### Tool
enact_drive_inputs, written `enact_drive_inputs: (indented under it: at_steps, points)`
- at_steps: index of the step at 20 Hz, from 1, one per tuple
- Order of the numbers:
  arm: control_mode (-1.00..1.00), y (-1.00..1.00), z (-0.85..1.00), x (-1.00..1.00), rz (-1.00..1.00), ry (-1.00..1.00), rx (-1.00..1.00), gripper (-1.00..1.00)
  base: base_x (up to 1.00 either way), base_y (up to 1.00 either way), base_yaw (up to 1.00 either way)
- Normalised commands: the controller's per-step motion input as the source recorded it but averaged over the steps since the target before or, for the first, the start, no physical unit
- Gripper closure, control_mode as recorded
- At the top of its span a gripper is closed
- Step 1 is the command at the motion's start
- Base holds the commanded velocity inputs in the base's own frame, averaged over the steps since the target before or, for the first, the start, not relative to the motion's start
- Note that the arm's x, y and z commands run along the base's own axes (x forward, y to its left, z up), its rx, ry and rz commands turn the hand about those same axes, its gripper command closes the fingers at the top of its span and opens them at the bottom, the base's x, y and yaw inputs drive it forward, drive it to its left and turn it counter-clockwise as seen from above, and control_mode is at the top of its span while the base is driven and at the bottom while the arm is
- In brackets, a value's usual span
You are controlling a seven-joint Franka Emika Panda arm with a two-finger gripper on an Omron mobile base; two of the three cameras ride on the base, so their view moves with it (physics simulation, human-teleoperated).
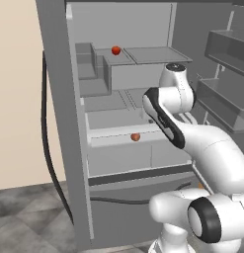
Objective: Fully open the fridge drawer.
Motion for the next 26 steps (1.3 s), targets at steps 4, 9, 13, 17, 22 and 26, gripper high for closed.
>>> enact_drive_inputs:
  at_steps: [4, 9, 13, 17, 22, 26]
  points:
    - [-1.0, 0.01, -0.32, 0.25, 0.0, -0.08, -0.01, -1.0, 0.0, 0.0, 0.0]
    - [-1.0, 0.01, -0.36, 0.39, 0.0, 0.0, 0.03, -1.0, 0.0, 0.0, 0.0]
    - [-1.0, 0.0, -0.29, 0.48, -0.01, 0.0, 0.06, -1.0, 0.0, 0.0, 0.0]
    - [-1.0, 0.0, -0.28, 0.47, -0.01, 0.0, 0.05, -1.0, 0.0, 0.0, 0.0]
    - [-1.0, 0.0, -0.26, 0.48, -0.02, 0.0, 0.03, -1.0, 0.0, 0.0, 0.0]
    - [-1.0, 0.0, -0.3, 0.44, -0.02, 0.0, 0.03, -1.0, 0.0, 0.0, 0.0]
